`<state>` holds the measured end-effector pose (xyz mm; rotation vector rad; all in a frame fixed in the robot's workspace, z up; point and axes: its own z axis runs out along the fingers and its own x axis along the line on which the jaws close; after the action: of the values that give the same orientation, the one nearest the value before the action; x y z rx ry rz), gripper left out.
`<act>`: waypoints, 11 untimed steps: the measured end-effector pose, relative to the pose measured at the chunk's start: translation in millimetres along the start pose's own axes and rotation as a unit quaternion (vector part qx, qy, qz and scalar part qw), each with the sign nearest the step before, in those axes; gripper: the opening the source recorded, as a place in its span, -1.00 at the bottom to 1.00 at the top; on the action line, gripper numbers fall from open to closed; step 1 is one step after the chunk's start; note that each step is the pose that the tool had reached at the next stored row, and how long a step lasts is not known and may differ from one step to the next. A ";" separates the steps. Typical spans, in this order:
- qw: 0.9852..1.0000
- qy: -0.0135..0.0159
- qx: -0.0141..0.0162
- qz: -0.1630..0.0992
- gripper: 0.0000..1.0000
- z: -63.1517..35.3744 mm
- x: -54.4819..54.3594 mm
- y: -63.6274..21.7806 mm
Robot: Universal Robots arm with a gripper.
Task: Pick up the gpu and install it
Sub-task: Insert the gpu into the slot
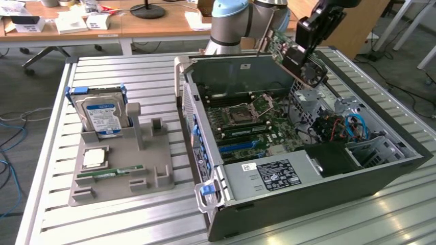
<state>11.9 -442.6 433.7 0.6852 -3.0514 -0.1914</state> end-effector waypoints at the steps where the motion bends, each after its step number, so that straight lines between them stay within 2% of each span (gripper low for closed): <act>1: 1.000 0.001 0.000 -0.006 -0.48 0.1 0.0 0.0; 6: 0.999 0.005 -0.001 -0.039 -0.48 0.5 0.0 -0.1; 11: 0.998 0.009 -0.001 -0.070 -0.48 0.9 0.0 -0.1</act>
<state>11.9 -442.6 432.7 0.8965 -2.9873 -0.1892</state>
